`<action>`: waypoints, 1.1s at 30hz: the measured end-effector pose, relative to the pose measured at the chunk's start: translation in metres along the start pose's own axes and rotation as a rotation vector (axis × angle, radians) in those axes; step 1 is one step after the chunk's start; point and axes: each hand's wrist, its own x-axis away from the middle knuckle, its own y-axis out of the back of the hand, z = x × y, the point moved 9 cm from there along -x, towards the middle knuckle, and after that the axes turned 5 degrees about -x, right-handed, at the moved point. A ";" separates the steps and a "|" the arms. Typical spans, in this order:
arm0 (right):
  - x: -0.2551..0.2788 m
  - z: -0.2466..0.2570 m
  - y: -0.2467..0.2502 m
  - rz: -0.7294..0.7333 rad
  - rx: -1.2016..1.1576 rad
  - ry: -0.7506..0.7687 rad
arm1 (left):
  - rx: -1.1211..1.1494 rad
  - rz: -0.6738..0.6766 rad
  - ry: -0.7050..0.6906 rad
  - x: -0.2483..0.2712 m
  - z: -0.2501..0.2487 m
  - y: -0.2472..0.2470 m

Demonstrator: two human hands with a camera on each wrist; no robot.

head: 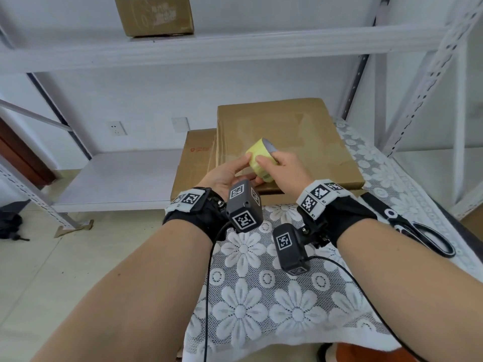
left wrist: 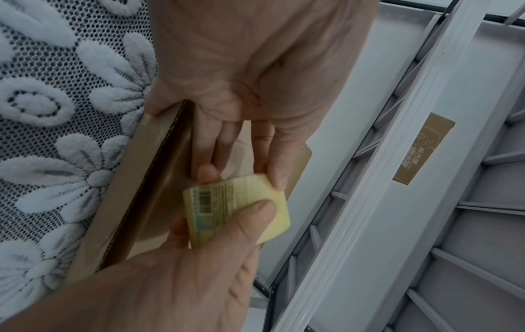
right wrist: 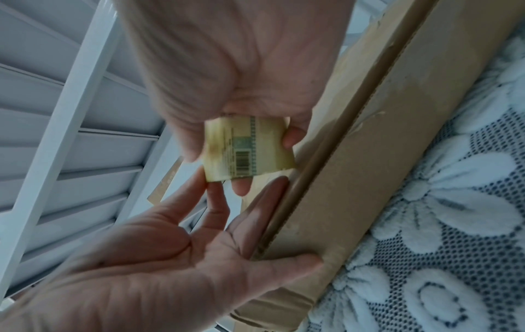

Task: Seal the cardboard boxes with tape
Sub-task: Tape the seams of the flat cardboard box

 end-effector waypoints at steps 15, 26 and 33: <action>-0.005 0.003 0.003 0.054 0.114 -0.008 | 0.066 0.027 0.009 0.011 0.000 -0.006; -0.003 -0.004 0.006 0.063 0.136 0.071 | 0.113 0.021 -0.006 0.024 0.000 -0.011; -0.008 -0.008 0.006 -0.005 0.131 0.066 | 0.141 -0.012 0.000 0.023 0.003 -0.009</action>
